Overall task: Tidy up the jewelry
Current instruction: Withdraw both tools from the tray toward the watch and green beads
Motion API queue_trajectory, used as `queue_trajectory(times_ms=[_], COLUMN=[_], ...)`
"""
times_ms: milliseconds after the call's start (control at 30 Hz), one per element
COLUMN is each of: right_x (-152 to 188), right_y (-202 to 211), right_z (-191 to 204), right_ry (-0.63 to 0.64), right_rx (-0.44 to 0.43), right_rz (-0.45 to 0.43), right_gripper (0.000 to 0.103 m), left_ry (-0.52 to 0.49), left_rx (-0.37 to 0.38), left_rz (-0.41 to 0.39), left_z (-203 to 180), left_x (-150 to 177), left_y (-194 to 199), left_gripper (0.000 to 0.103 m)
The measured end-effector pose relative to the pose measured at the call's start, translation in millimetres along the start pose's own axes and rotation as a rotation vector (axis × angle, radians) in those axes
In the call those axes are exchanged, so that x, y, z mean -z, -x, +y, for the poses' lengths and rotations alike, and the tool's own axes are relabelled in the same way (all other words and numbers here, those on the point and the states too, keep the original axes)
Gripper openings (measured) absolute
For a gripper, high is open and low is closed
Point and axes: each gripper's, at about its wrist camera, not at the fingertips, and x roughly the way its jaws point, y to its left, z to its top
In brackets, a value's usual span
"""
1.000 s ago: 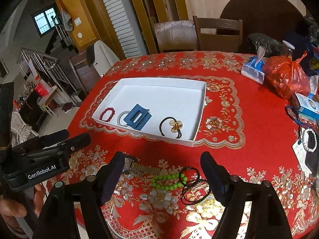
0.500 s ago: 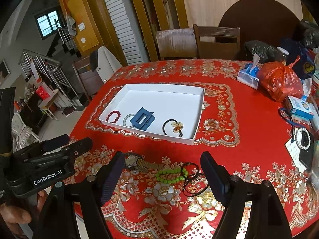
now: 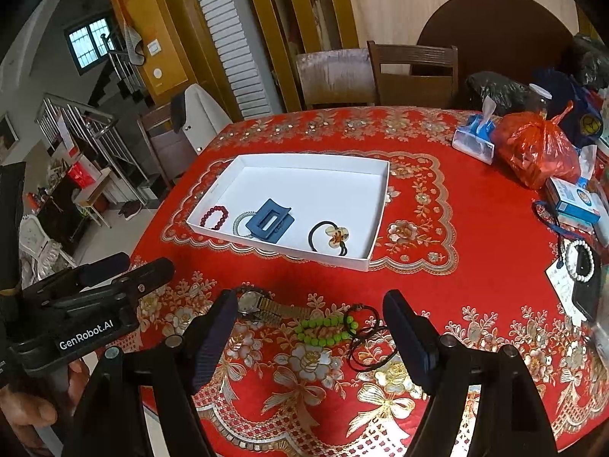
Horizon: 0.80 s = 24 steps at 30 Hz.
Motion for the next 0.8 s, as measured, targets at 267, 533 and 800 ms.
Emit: queue_trajectory(times_ms=[267, 533, 800], right_x=[-1, 6, 29], right_y=[-12, -40, -77], right_z=[-2, -19, -51], right_ry=[-0.002, 0.0, -0.055], right_rx=[0.001, 0.004, 0.018], right_rz=[0.025, 0.079, 0.165], right_gripper=[0.076, 0.076, 0.076], left_ry=[0.003, 0.062, 0.11], left_rx=[-0.004, 0.066, 0.054], left_rz=[0.028, 0.1, 0.177], left_z=[3, 30, 63], left_x=[-2, 0, 14], left_y=[-13, -38, -74], left_gripper=[0.07, 0.07, 0.07])
